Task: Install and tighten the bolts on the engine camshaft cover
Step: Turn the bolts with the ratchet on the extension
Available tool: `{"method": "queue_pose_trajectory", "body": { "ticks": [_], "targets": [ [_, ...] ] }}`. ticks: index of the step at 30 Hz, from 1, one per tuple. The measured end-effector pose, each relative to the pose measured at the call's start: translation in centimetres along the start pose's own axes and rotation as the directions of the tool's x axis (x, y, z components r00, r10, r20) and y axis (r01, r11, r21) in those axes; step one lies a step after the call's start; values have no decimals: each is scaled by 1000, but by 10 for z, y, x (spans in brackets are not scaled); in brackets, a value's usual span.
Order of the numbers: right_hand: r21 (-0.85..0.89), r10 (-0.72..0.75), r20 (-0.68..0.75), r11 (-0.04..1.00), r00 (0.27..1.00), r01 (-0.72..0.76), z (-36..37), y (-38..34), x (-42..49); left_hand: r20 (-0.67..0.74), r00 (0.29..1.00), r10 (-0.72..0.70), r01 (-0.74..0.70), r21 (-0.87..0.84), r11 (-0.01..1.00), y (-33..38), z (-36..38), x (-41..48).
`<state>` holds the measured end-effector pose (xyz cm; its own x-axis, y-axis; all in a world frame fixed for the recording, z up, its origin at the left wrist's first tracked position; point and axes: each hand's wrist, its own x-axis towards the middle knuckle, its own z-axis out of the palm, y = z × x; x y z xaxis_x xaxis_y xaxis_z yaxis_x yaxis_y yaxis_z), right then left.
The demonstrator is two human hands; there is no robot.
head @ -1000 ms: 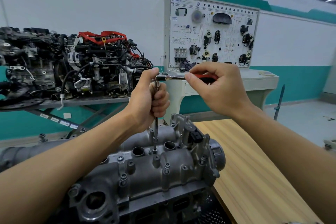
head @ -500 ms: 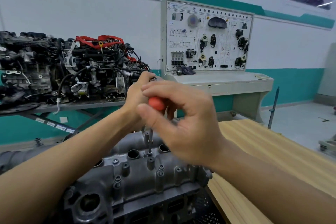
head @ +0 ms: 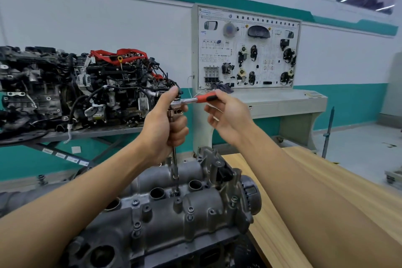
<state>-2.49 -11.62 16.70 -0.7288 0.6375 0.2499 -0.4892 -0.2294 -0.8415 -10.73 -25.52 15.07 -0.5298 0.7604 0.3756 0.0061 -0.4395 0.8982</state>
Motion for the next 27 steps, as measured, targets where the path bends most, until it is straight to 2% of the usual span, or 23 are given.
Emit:
{"method": "queue_pose_trajectory", "body": {
  "ticks": [2, 4, 6, 7, 9, 10, 11, 12, 13, 15, 17, 18, 19, 21, 23, 25, 27],
  "targets": [
    [123, -168, -112, 976, 979, 181, 2, 5, -27, -74, 997, 14, -14, 5, 1000, 1, -1, 0],
    [118, -437, -148, 883, 887, 455, 7, 15, -63, -116, 993, 27, -24, 21, 999, 0, -2, 2],
    [11, -695, 2, 719, 719, 695, 22, 28, -100, -123, 992, 9, -7, 19, 1000, -1, 2, 2],
    [-70, -767, 97, 631, 635, 773, 33, 33, -112, -83, 996, -18, 13, -56, 998, -2, 6, 1],
    [-202, -829, 243, 464, 503, 862, 52, 37, -123, 96, 995, -8, 45, -398, 916, -6, 15, 0],
    [-220, -837, 294, 411, 461, 885, 57, 37, -121, 130, 991, 37, 32, -495, 868, -6, 18, -1],
    [-212, -836, 326, 391, 442, 896, 57, 36, -118, 97, 995, 39, 15, -505, 863, -5, 16, 1],
    [-187, -829, 334, 409, 449, 893, 54, 35, -112, 21, 1000, 5, 5, -443, 896, -3, 13, 4],
    [-148, -818, 314, 460, 482, 876, 48, 33, -106, -62, 998, -16, -4, -309, 951, -1, 7, 5],
    [-63, -761, 155, 628, 630, 775, 31, 28, -87, -106, 994, -10, 1, -83, 997, 2, -5, 6],
    [34, -562, -114, 822, 819, 569, 15, 20, -57, -26, 999, -44, 43, -34, 998, 3, -7, 3],
    [97, -406, -199, 898, 892, 430, 8, 15, -40, 37, 997, -64, 65, -12, 998, 3, -3, 1],
    [163, -244, -214, 946, 946, 281, 4, 11, -24, 98, 992, -83, 80, 26, 996, 2, 2, 0],
    [220, 2, -117, 975, 993, 24, 0, 5, 2, 183, 977, -109, 89, 112, 990, 1, 12, 0],
    [189, 87, -31, 979, 996, -80, 1, 4, 14, 194, 975, -112, 87, 132, 987, 2, 14, 0],
    [179, 66, -52, 982, 996, -56, 4, 5, 8, 147, 985, -94, 82, 86, 993, 3, 8, -2],
    [249, -82, -183, 960, 980, 127, 5, 8, -13, 81, 994, -77, 73, 50, 996, 4, 2, -2]
  ]
}}
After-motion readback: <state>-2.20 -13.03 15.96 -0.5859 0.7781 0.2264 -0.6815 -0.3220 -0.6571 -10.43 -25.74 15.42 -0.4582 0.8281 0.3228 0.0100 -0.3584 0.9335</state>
